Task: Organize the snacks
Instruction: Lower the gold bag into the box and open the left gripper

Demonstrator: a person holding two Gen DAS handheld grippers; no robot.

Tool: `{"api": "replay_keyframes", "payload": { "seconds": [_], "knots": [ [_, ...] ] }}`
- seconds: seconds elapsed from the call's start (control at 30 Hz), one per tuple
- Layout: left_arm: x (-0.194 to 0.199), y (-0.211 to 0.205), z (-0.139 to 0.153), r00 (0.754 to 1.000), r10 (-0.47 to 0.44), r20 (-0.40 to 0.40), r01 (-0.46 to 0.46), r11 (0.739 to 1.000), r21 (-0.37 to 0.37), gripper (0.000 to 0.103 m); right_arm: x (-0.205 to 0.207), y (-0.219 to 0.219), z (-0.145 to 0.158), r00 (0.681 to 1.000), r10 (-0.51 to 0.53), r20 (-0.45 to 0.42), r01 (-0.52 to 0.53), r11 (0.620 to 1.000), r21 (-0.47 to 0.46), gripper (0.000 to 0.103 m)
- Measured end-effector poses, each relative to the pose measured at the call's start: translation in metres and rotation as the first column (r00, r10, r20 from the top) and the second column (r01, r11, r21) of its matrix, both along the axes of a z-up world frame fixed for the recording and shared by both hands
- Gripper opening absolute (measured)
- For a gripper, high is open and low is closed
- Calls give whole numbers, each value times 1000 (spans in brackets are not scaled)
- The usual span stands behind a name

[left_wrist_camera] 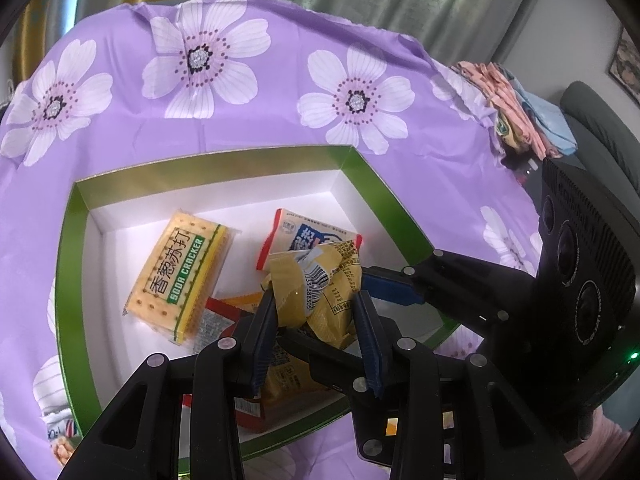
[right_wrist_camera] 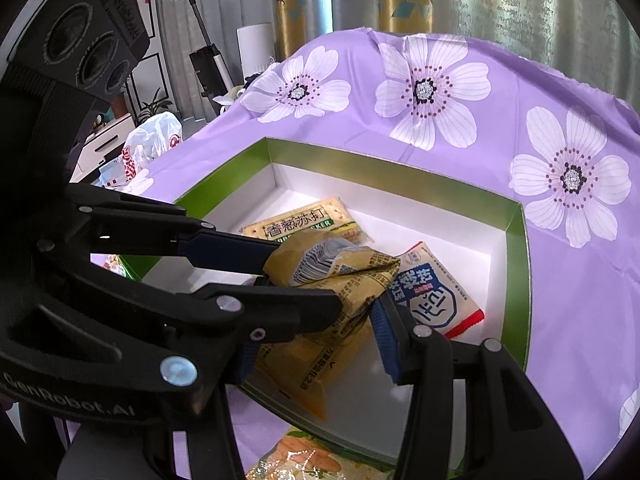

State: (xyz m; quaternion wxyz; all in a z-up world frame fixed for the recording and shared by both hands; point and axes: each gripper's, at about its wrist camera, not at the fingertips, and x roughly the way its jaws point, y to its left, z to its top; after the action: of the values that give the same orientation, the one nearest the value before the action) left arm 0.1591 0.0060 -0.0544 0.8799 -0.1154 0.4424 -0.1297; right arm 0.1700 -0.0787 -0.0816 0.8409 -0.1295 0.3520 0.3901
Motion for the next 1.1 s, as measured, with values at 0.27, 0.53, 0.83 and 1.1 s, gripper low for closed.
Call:
{"api": "replay_keyframes", "payload": {
  "seconds": [0.27, 0.53, 0.83, 1.1],
  "knots": [
    [2, 1, -5, 1000, 4, -16, -4, 1000, -2, 38, 3, 3, -5, 1000, -3, -24, 3, 1000, -7, 50],
    [2, -1, -6, 1000, 13, -23, -12, 1000, 11, 38, 4, 4, -6, 999, -14, -35, 13, 1000, -20, 52],
    [-8, 0, 3, 997, 72, -19, -71, 995, 69, 66, -7, -1, 4, 999, -50, -3, 50, 999, -17, 64],
    [-32, -7, 29, 996, 80, 44, -85, 989, 124, 78, -26, -23, 24, 994, -99, 34, 99, 995, 17, 69]
  ]
}}
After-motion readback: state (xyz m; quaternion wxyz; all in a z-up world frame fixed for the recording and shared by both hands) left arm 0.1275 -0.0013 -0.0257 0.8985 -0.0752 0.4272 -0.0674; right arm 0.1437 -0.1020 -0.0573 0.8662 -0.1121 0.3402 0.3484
